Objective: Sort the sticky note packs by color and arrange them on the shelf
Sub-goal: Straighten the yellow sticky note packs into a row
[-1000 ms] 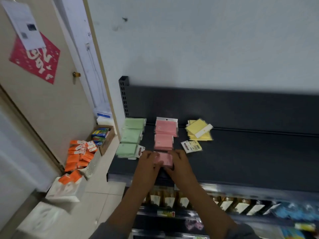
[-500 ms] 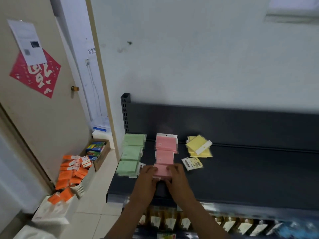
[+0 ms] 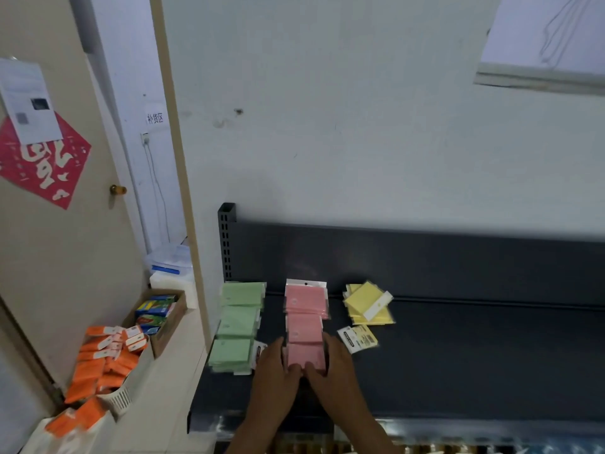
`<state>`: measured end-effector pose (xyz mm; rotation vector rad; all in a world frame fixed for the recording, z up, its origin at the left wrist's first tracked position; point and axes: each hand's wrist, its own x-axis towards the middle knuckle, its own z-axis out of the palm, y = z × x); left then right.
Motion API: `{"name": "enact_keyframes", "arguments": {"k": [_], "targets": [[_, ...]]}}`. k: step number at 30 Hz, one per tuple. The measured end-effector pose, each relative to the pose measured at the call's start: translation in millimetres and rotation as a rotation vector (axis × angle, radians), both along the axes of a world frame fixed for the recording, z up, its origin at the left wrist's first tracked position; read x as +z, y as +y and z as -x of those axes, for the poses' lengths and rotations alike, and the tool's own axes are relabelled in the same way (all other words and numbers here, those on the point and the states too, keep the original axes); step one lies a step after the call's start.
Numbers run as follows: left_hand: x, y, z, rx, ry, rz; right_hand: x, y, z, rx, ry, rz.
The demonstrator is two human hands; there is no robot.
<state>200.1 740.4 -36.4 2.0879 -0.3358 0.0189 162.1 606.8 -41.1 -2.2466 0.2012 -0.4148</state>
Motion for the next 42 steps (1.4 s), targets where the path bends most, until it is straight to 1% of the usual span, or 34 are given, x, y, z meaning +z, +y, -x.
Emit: {"name": "enact_keyframes", "arguments": {"k": [2, 5, 8, 10, 12, 16, 18, 19, 21, 24, 26, 28, 30, 32, 34, 36, 40, 42], "targets": [[1.3, -5.6, -1.7, -0.007, 0.011, 0.029, 2.4, 5.0, -4.9, 0.007, -0.027, -0.106], [0.3, -12.6, -2.0, -0.031, -0.051, -0.012, 1.0, 9.2, -3.1, -0.031, -0.045, -0.209], [-4.9, -20.8, -12.8, 0.018, -0.116, -0.070, 7.2, -5.0, -1.0, -0.108, -0.090, -0.206], [-9.1, -31.8, -23.7, 0.020, -0.143, -0.119, 9.5, -24.2, -3.0, -0.137, -0.106, -0.119], [0.0, -52.4, -30.7, 0.033, -0.212, -0.148, 15.5, -46.7, -7.4, -0.128, -0.136, -0.008], [28.3, -98.3, -38.0, 0.056, -0.317, -0.159, 27.4, -103.6, -25.3, -0.124, -0.279, 0.230], [37.0, -117.5, -40.3, 0.063, -0.321, -0.180, 39.3, -133.2, -33.1, -0.127, -0.207, 0.327], [38.4, -125.8, -41.7, 0.054, -0.332, -0.209, 45.2, -146.1, -35.5, -0.127, -0.120, 0.352], [39.9, -140.6, -42.6, -0.003, -0.341, -0.272, 52.3, -167.6, -38.5, -0.100, 0.072, 0.331], [37.3, -157.4, -45.1, -0.135, -0.298, -0.316, 54.0, -187.2, -42.1, 0.010, 0.234, 0.297], [32.4, -164.5, -51.4, -0.215, -0.319, -0.432, 51.6, -193.8, -42.7, 0.067, 0.261, 0.262], [26.1, -169.3, -58.9, -0.246, -0.336, -0.521, 47.5, -197.8, -41.7, 0.074, 0.232, 0.205], [21.3, -173.2, -64.9, -0.231, -0.335, -0.557, 43.5, -200.9, -41.2, 0.054, 0.186, 0.138], [17.7, -176.5, -70.4, -0.197, -0.388, -0.570, 37.8, -204.4, -42.5, 0.019, 0.151, 0.103], [18.2, -180.1, -75.2, -0.171, -0.458, -0.506, 31.6, -209.2, -45.9, -0.030, 0.129, 0.090], [24.8, -183.2, -75.7, -0.102, -0.482, -0.393, 25.7, -213.1, -49.7, -0.062, 0.120, 0.078], [42.4, -190.5, -69.6, 0.089, -0.357, -0.082, 19.5, -215.3, -54.8, -0.060, 0.088, 0.099], [44.6, -194.9, -68.2, 0.119, -0.343, 0.005, 19.3, -215.8, -57.9, -0.039, 0.068, 0.127]]}}
